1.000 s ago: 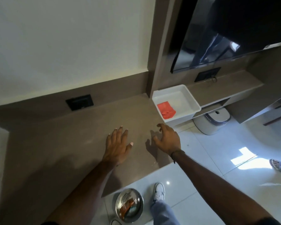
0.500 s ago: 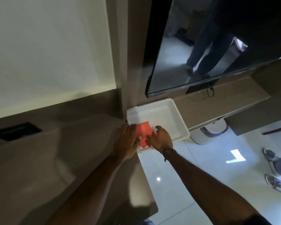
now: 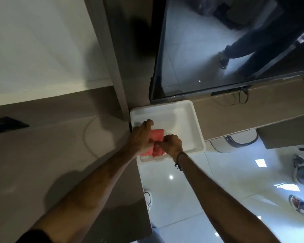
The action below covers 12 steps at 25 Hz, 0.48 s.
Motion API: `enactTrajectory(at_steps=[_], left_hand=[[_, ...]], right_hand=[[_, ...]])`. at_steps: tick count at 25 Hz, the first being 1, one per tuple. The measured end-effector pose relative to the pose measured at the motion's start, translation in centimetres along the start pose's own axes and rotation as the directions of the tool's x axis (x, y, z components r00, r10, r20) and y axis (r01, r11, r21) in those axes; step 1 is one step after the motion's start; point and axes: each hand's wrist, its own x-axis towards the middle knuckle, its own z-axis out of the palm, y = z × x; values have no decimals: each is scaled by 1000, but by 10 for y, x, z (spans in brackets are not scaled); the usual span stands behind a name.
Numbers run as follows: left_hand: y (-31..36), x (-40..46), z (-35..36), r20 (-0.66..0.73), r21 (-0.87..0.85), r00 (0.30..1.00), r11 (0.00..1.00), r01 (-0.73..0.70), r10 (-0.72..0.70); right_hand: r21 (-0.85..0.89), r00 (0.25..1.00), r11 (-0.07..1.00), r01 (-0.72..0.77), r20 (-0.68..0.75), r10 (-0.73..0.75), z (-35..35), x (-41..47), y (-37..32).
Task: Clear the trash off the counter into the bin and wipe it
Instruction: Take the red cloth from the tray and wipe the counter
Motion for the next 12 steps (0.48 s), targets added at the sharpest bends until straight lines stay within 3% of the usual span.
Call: enactTrajectory(at_steps=[3, 5, 9, 12], left_hand=[[-10, -7, -29, -86, -291, 993, 951, -107, 85], [-21, -15, -39, -78, -382, 994, 918, -101, 78], [-61, -60, -39, -70, -336, 996, 942, 23, -50], [-84, -82, -32, -65, -258, 996, 965, 49, -68]], right_hand=[[178, 997, 983, 43, 54, -53, -27, -6, -8], [229, 980, 972, 60, 172, -101, -31, -14, -11], [110, 941, 986, 128, 300, -156, 18, -48, -21], [8, 982, 991, 133, 136, -133, 50, -69, -20]])
